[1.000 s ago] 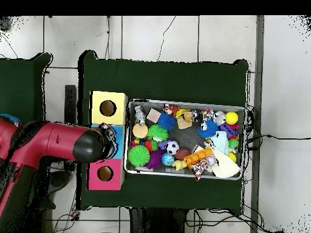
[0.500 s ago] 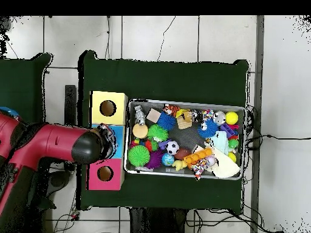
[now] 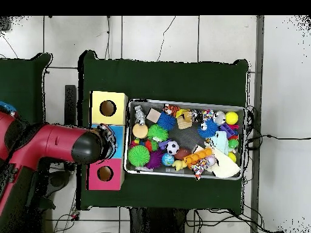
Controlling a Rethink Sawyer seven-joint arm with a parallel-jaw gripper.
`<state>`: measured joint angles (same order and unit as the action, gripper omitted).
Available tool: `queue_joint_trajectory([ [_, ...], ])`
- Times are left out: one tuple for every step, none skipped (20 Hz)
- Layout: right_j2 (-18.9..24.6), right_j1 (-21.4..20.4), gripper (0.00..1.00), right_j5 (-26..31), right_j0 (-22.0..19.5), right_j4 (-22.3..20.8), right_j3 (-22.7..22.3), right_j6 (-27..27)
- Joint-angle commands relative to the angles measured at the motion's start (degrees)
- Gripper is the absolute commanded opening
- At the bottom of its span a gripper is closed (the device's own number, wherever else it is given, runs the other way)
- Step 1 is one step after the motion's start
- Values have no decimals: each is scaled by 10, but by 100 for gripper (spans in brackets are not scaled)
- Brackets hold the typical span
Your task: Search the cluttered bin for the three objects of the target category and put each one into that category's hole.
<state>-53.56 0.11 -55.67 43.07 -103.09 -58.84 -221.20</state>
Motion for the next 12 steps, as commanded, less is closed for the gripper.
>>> queue_joint_trajectory([
  [81,43,0,31,-8,40,-14,-38],
  [81,43,0,32,-7,41,-13,-39],
  [81,44,0,33,-7,41,-13,-40],
  [81,45,0,33,-6,41,-12,-42],
  [81,47,0,34,-6,41,-11,-45],
  [81,48,0,35,-5,42,-11,-48],
  [79,53,0,42,-2,44,-9,-55],
  [79,58,0,49,1,46,-8,-61],
  [79,61,0,53,2,47,-7,-64],
  [78,64,0,57,4,49,-6,-67],
  [78,65,0,56,4,49,-4,-69],
  [78,66,0,53,4,48,-4,-70],
])
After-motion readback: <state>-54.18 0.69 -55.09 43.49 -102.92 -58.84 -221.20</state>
